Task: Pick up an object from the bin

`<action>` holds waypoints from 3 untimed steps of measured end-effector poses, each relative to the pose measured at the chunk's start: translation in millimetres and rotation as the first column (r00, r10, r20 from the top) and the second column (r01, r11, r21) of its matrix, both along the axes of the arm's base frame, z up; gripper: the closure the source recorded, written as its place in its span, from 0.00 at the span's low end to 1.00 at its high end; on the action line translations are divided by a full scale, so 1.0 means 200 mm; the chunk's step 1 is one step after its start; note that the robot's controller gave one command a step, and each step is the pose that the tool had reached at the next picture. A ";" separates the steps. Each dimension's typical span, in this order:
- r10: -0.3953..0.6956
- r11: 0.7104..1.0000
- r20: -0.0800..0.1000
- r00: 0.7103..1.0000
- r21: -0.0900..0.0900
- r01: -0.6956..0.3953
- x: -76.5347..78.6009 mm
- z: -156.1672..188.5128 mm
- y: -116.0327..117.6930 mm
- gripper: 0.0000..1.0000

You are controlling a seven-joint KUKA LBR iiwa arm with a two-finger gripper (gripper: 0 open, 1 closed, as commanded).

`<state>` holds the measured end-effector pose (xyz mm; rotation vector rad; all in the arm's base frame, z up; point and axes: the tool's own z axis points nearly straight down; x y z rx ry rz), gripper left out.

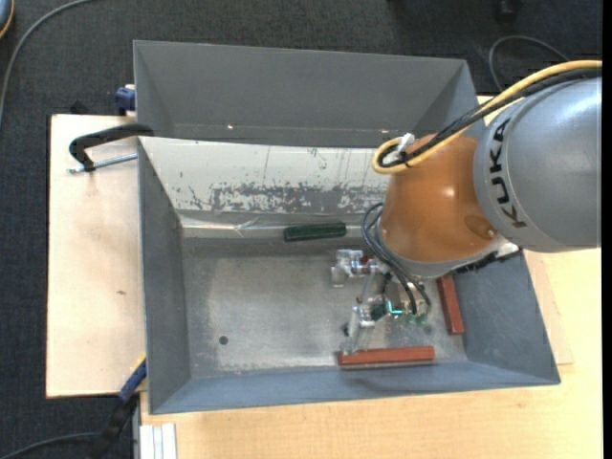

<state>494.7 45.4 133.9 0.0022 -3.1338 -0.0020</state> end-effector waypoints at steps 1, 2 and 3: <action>0.252 0.968 0.005 0.968 -0.002 -0.252 0.11 -0.27 -0.35 0.00; 0.254 0.967 0.008 0.967 0.000 -0.254 0.12 -0.26 -0.34 1.00; 0.254 0.967 0.008 0.967 0.000 -0.254 0.12 -0.26 -0.34 0.00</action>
Offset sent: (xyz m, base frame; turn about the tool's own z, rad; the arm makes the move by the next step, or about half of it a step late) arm 0.0229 -0.0686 -0.0528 -0.2584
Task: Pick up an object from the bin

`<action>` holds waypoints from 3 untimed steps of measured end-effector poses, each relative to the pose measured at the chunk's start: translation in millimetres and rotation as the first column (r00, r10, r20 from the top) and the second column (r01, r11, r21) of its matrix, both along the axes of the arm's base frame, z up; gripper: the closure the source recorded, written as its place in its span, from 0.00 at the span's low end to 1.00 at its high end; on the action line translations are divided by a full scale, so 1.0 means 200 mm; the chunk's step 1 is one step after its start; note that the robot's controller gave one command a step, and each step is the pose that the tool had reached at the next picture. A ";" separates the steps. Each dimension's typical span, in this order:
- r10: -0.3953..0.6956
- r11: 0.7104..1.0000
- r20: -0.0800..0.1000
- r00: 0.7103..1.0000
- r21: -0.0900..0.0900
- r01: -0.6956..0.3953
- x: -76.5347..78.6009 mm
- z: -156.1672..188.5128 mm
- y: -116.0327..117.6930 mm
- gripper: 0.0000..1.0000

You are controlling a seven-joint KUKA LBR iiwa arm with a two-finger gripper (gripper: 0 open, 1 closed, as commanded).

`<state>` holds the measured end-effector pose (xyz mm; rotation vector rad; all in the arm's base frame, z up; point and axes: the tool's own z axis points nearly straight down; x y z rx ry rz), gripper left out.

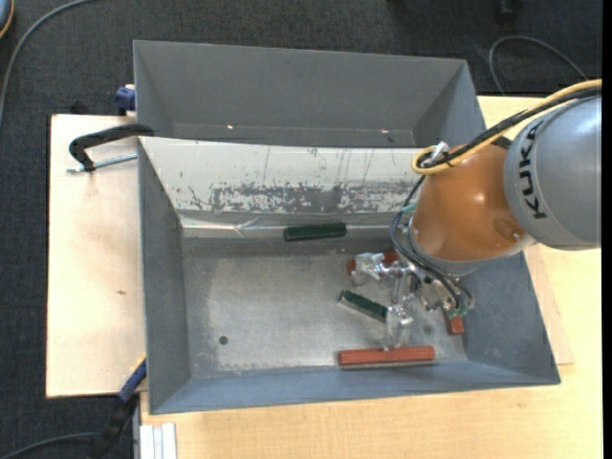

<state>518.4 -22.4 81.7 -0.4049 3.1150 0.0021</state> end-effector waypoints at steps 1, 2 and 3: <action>0.000 1.000 0.000 1.000 0.000 0.000 0.00 0.00 0.00 1.00; 0.000 1.000 0.000 1.000 0.000 0.000 0.00 0.00 0.00 0.00; 0.000 1.000 0.000 1.000 0.000 0.000 0.00 0.00 0.00 1.00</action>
Offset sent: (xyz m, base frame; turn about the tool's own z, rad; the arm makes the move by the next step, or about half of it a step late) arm 0.0000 0.0000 0.0000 0.0000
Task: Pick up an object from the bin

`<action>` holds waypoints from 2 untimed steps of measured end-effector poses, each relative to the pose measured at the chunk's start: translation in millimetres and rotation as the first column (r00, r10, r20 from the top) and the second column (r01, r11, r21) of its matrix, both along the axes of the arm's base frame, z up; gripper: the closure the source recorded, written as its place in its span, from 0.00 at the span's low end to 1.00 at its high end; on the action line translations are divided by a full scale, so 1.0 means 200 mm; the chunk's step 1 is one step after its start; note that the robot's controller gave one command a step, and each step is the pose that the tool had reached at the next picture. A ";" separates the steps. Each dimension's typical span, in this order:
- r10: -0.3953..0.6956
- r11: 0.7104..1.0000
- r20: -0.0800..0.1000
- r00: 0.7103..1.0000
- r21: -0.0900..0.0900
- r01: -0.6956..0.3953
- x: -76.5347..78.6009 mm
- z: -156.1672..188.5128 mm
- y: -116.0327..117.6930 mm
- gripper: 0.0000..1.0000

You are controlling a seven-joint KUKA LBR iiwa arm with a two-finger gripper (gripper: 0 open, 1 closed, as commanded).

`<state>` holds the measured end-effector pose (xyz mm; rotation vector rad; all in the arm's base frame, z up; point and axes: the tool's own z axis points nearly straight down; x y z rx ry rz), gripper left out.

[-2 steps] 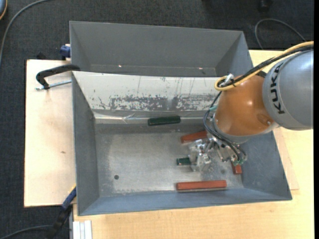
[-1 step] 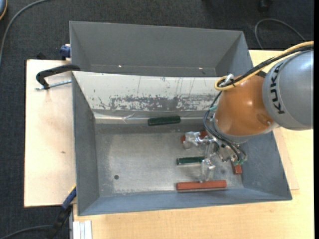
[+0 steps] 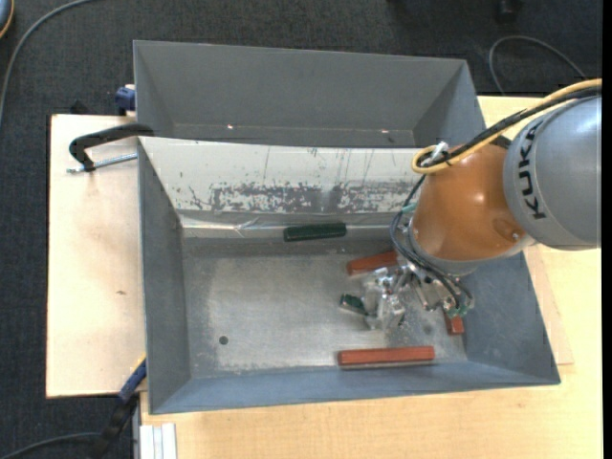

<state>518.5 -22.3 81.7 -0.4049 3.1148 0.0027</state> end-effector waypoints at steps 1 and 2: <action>0.090 0.996 0.008 0.996 -0.002 -0.090 0.02 -0.04 0.03 1.00; 0.625 0.780 0.010 0.780 -0.007 -0.625 -0.02 0.51 0.10 1.00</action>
Offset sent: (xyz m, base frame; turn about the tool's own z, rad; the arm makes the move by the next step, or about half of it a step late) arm 0.0012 0.0070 -0.0117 -0.0927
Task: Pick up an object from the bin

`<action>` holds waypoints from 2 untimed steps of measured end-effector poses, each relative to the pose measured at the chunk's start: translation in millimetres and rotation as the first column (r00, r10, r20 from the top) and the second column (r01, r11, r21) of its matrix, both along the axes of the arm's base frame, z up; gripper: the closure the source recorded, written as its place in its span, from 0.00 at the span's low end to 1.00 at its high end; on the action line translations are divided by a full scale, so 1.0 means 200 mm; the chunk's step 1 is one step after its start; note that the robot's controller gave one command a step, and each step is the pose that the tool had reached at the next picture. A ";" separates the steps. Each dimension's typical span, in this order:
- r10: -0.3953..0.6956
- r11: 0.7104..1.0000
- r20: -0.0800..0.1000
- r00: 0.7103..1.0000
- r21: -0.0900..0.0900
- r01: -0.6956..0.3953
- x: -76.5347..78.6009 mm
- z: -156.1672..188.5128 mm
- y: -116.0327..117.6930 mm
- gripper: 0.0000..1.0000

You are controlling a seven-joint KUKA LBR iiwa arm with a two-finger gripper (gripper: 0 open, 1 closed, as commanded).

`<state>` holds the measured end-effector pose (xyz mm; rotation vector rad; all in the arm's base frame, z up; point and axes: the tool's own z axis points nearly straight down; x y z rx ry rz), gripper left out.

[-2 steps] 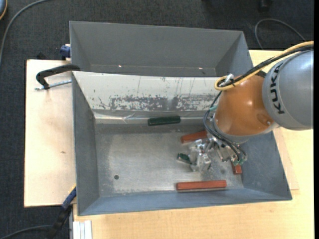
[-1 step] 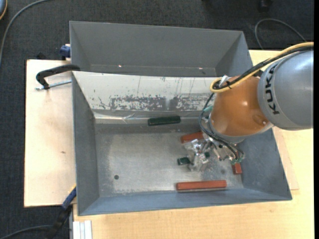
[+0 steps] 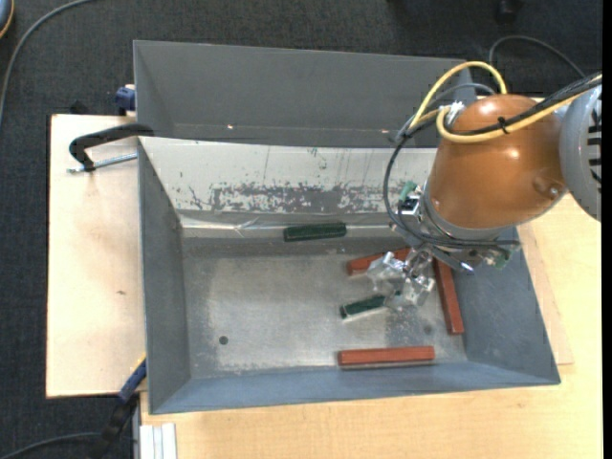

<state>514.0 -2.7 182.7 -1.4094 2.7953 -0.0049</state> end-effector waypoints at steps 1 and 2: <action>0.299 0.954 0.004 0.954 -0.003 -0.299 0.29 0.63 0.09 1.00; 0.364 0.931 -0.014 0.931 0.002 -0.364 0.02 0.10 0.29 1.00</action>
Offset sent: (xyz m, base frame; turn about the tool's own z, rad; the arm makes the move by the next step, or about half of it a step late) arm 0.0551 0.0160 0.1209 -0.3062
